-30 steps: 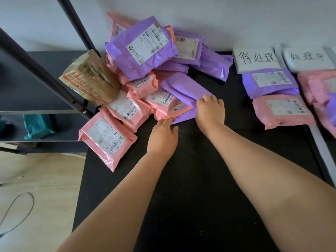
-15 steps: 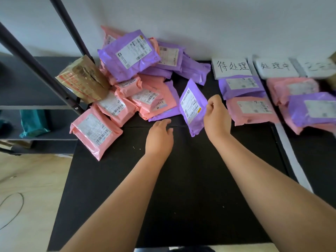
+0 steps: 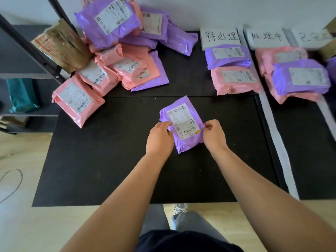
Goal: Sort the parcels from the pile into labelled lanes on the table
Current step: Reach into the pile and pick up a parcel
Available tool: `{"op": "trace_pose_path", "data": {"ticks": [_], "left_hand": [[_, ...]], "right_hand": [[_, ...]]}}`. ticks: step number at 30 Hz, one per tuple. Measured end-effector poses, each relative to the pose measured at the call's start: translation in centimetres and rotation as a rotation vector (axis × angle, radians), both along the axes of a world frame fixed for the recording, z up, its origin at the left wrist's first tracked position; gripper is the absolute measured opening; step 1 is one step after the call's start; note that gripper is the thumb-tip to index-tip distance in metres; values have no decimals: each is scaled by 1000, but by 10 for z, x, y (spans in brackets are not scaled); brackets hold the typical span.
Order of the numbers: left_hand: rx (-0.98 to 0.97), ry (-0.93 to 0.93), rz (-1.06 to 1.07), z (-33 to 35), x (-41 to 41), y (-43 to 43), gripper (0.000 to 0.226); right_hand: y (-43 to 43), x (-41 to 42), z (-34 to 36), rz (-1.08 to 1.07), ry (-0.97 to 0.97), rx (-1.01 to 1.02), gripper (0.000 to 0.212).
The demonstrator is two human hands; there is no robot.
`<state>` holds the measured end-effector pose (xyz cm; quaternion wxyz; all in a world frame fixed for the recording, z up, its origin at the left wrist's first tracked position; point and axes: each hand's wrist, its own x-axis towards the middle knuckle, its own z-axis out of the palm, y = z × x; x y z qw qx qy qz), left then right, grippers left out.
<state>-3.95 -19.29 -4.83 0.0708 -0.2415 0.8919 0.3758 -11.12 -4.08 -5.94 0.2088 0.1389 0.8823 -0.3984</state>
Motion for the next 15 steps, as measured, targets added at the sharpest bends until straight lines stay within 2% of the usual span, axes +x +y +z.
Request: {"op": "trace_pose_path", "data": {"ticks": [2, 4, 6, 8, 12, 15], "left_hand": [[-21, -3, -6, -3, 5, 6, 39], [-44, -7, -14, -5, 8, 11, 40], [-63, -10, -19, -7, 8, 14, 41], [-86, -17, -24, -8, 6, 15, 42], [-136, -52, -39, -8, 3, 15, 47], [-180, -66, -58, -9, 1, 12, 44]], "right_hand": [[5, 7, -3, 17, 10, 38, 20], [9, 13, -3, 85, 143, 159, 32], [10, 20, -2, 225, 320, 292, 34], [7, 27, -5, 396, 397, 402, 37], [-5, 38, -22, 610, 267, 614, 59], [-4, 43, -29, 649, 240, 634, 56]]}}
